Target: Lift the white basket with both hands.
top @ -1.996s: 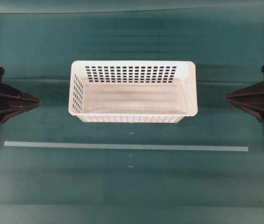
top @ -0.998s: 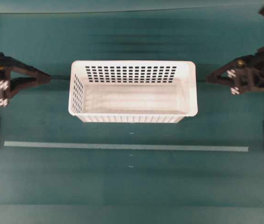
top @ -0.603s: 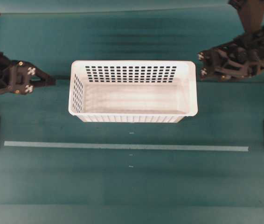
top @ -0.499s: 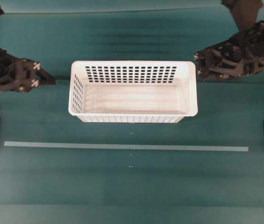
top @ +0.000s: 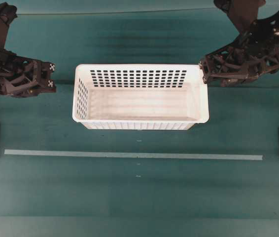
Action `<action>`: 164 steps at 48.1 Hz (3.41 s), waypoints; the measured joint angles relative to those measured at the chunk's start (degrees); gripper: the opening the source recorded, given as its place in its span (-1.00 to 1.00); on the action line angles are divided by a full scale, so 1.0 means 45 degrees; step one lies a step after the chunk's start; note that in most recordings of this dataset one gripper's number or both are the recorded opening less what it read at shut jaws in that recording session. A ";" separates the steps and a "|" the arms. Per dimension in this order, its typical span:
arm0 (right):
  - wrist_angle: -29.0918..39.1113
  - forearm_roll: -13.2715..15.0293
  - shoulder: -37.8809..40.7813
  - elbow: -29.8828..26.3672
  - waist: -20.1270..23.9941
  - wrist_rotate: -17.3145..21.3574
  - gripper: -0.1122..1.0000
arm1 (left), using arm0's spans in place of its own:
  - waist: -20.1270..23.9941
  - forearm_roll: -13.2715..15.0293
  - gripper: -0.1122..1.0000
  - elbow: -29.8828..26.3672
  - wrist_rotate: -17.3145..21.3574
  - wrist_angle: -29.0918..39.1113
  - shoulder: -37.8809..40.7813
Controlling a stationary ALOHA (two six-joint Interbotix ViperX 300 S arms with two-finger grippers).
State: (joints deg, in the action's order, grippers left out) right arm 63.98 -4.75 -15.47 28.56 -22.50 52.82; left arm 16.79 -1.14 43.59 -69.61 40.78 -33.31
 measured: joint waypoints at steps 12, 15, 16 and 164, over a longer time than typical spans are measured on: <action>-0.0762 0.0000 0.0039 0.0273 0.0078 0.0723 -0.06 | 0.0000 -0.0020 0.01 -0.0020 0.0215 -0.0469 0.0020; -0.0957 0.0000 0.0039 0.0312 0.0098 0.0742 0.22 | 0.0000 0.0000 0.35 0.0000 0.0176 -0.0508 0.0098; -0.1035 -0.0020 0.0039 0.0332 0.0098 0.0742 0.32 | 0.0000 -0.0020 0.46 -0.0020 0.0176 -0.0508 0.0156; -0.5488 0.0117 0.3184 0.1523 0.0840 0.3516 -0.51 | 0.0000 -0.0020 -0.81 -0.0820 0.0059 -0.2363 0.5566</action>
State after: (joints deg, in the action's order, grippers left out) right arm 39.29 -4.22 -1.14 35.42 -18.72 68.64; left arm 16.79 -1.23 39.90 -69.35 30.15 -8.26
